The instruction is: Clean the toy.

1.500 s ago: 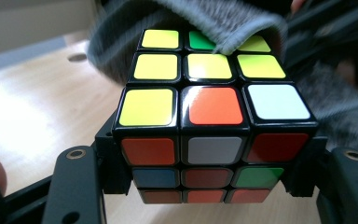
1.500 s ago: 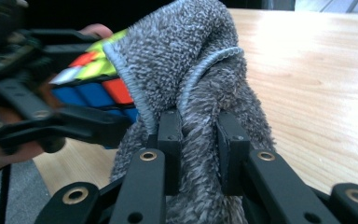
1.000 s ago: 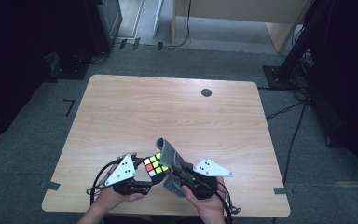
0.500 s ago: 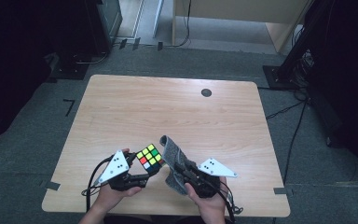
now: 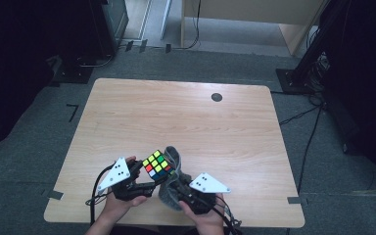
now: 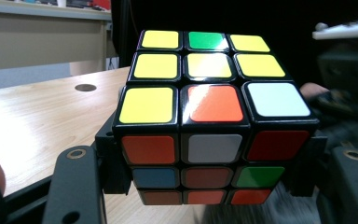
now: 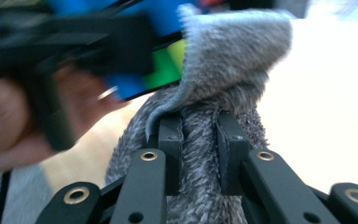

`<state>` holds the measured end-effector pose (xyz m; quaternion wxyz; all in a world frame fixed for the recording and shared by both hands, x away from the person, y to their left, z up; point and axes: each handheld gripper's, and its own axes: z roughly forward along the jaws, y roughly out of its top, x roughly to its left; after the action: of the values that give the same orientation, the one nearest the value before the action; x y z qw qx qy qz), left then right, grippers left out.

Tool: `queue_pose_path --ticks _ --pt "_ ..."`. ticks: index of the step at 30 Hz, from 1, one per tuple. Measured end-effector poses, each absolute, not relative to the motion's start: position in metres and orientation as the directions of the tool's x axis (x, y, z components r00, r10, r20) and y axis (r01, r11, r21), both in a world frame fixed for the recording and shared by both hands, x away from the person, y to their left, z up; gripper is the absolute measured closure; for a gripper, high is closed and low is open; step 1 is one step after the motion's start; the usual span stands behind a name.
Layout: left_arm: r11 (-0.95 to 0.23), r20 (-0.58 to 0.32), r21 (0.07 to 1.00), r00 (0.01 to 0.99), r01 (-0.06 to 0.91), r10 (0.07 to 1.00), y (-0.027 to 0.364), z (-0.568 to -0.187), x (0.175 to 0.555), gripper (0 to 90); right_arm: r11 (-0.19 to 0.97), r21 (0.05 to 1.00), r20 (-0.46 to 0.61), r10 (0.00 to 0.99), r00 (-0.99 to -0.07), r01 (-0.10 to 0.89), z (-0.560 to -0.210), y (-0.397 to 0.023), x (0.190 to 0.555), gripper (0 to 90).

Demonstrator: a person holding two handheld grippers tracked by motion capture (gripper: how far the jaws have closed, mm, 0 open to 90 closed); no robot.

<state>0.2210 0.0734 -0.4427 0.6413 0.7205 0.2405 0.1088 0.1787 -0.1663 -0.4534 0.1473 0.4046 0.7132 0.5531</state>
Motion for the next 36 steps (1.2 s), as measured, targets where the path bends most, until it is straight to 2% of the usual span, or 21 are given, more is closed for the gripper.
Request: queue_pose_path --ticks 4,5,9,12,13,16,23,26,30,36 --pt "-0.046 -0.162 0.976 0.858 0.211 0.487 0.07 -0.443 0.22 33.8 0.042 0.913 0.252 0.724 -0.642 0.406 -0.453 -0.17 0.179 76.0" --pt "-0.039 -0.169 0.976 0.858 0.214 0.485 0.069 -0.443 0.22 33.8 0.097 0.917 0.217 0.694 -0.687 0.388 -0.455 -0.159 0.175 76.0" --pt "-0.056 -0.156 0.976 0.858 0.21 0.49 0.069 -0.443 0.22 33.8 0.187 0.918 0.142 0.667 -0.731 0.349 -0.459 -0.139 0.166 76.0" --pt "-0.05 -0.155 0.977 0.858 0.206 0.489 0.072 -0.442 0.221 33.9 0.166 0.919 0.151 0.688 -0.71 0.357 -0.458 -0.143 0.169 76.1" --pt "-0.048 -0.16 0.977 0.861 0.208 0.483 0.074 -0.442 0.221 33.9 0.099 0.926 0.181 0.732 -0.657 0.365 -0.454 -0.157 0.173 76.2" --pt "-0.045 -0.16 0.977 0.863 0.207 0.479 0.072 -0.442 0.221 33.9 0.055 0.926 0.209 0.75 -0.628 0.373 -0.452 -0.165 0.175 76.1" --pt "-0.056 -0.157 0.976 0.856 0.211 0.492 0.072 -0.443 0.222 33.8 0.19 0.92 0.141 0.657 -0.74 0.344 -0.459 -0.136 0.164 75.5" --pt "-0.046 -0.159 0.977 0.853 0.209 0.496 0.074 -0.442 0.223 33.9 0.193 0.921 0.131 0.667 -0.733 0.339 -0.456 -0.14 0.165 75.3" --pt "-0.056 -0.158 0.975 0.851 0.214 0.5 0.075 -0.443 0.223 33.9 0.075 0.925 0.196 0.744 -0.639 0.372 -0.45 -0.168 0.176 75.4" --pt "-0.054 -0.166 0.974 0.852 0.221 0.496 0.072 -0.444 0.224 33.8 0.125 0.921 0.179 0.704 -0.687 0.369 -0.454 -0.156 0.172 75.2"
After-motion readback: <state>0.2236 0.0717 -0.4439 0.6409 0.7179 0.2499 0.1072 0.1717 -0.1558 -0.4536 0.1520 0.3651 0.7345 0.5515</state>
